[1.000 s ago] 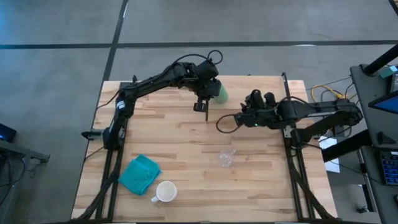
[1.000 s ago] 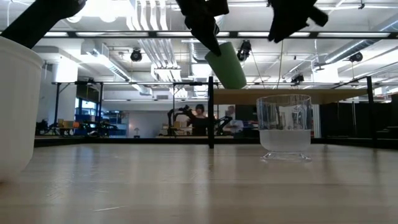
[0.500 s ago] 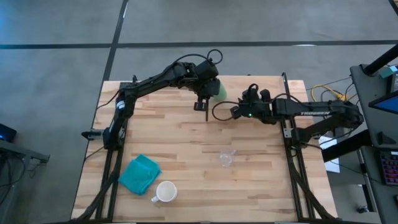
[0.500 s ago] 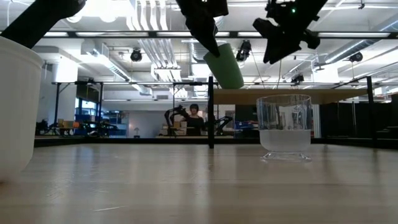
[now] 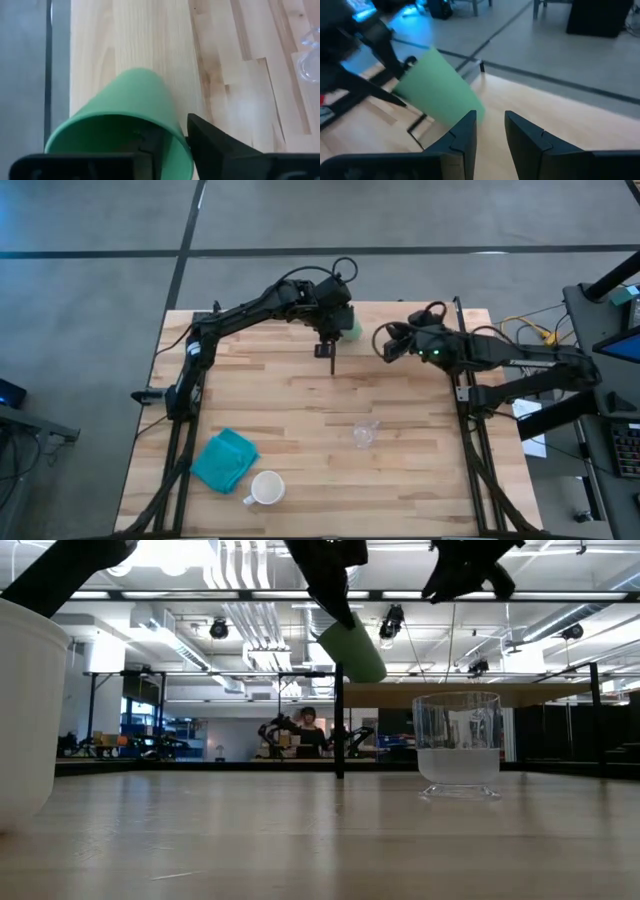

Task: Stack small to large cups/mugs on shelf
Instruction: Put the cup on the shelf

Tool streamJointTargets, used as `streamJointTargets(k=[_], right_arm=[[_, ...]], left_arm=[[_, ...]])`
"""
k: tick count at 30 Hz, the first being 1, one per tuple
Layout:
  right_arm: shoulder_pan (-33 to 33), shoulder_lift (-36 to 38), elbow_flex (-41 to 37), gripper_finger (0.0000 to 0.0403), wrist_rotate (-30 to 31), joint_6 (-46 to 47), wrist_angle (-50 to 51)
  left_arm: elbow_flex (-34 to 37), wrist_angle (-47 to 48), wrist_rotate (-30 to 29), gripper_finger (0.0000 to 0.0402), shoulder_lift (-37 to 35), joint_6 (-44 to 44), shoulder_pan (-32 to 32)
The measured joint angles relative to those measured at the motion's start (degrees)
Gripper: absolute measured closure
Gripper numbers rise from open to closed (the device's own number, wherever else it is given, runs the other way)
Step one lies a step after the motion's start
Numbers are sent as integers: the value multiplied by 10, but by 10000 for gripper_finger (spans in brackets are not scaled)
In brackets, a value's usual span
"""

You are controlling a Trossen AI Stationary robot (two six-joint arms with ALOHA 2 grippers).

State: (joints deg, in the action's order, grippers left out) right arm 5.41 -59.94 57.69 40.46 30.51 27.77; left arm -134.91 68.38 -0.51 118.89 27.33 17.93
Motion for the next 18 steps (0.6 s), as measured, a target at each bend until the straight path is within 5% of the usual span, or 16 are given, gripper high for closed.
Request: streamJointTargets(k=[6,14,18], right_arm=[[0,18,-2,307,-4,-12,5],[0,-3,-6,307,-6,-12,7],[0,-26,-6,307,-19,-21,7]], left_arm=[[0,-34,0,329,0,0,-1],[1,-36,1,397,0,1,-1],[1,-43,1,390,0,1,-1]])
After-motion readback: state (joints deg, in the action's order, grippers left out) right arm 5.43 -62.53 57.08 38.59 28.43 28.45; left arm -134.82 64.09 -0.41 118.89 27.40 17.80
